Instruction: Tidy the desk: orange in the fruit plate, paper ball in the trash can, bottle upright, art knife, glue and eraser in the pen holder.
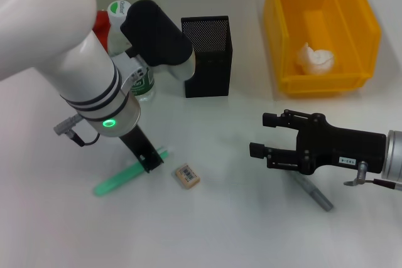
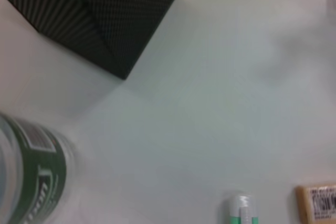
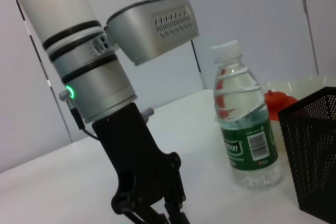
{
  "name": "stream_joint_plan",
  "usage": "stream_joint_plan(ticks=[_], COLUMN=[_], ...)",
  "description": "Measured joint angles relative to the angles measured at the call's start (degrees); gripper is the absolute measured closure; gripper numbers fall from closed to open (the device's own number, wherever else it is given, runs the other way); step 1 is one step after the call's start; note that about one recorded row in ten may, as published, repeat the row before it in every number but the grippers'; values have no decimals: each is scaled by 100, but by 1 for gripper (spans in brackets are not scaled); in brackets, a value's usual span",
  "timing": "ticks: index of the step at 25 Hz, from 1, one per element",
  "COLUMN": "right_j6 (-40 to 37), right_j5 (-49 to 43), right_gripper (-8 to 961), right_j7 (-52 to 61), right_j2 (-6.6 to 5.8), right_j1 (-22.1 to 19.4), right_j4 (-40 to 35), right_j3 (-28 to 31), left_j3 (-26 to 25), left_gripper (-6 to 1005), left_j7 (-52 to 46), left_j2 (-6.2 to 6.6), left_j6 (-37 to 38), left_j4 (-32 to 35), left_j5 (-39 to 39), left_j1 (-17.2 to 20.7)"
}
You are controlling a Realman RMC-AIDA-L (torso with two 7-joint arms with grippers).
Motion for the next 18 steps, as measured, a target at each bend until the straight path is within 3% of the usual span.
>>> stream_joint_plan(ticks=[18], right_j6=[304], right_j5=[306], right_gripper=[188], right_j7=[-209], right_j2=[0], right_j1=[-86], right_j4=[116], right_j3=[9], left_j3=[-577], left_gripper=[770], left_j7=[33], left_j2=[27], left_j6=[464], left_j4=[2209], left_j5=[-67], left_j1=[516])
